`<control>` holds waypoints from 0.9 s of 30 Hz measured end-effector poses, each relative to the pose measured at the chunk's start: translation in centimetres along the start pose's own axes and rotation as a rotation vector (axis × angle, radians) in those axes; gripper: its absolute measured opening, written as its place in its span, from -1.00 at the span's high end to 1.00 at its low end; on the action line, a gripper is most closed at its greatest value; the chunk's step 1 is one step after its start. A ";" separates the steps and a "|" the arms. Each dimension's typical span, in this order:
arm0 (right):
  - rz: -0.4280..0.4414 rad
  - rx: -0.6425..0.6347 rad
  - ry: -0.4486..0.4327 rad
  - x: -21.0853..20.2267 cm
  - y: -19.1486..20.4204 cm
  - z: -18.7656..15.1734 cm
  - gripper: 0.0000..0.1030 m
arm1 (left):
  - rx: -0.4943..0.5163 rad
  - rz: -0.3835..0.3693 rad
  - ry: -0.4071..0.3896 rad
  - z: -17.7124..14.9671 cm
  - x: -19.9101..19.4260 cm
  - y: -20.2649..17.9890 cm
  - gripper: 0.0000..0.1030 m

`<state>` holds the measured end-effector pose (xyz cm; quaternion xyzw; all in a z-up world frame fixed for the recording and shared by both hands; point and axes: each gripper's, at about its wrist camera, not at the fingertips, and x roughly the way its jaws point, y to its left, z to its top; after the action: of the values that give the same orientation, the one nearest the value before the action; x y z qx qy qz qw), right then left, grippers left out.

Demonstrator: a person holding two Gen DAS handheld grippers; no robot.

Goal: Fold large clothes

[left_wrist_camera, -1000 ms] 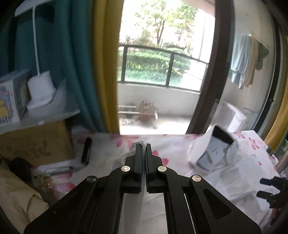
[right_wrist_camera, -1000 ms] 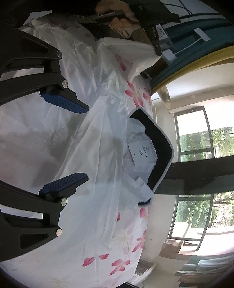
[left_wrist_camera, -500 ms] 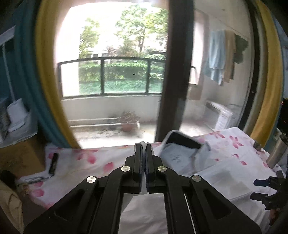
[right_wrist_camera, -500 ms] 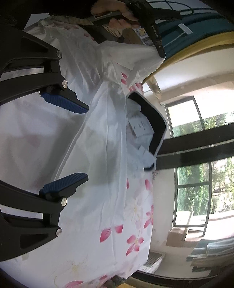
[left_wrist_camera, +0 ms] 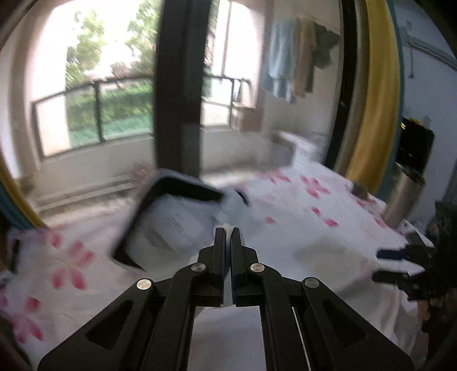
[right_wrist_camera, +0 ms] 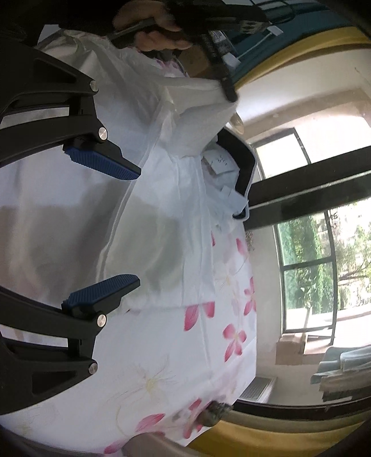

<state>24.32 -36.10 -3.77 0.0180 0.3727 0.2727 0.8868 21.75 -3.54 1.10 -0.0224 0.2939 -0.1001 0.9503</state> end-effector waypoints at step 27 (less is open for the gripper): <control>0.148 -0.346 0.165 13.5 11.1 7.5 -0.05 | -0.371 0.125 0.156 -12.6 -7.7 14.9 0.14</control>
<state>31.90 -18.69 -4.60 -0.1298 0.3894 0.3978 0.8205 11.03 12.87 -6.57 -0.1710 0.3806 0.0136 0.9087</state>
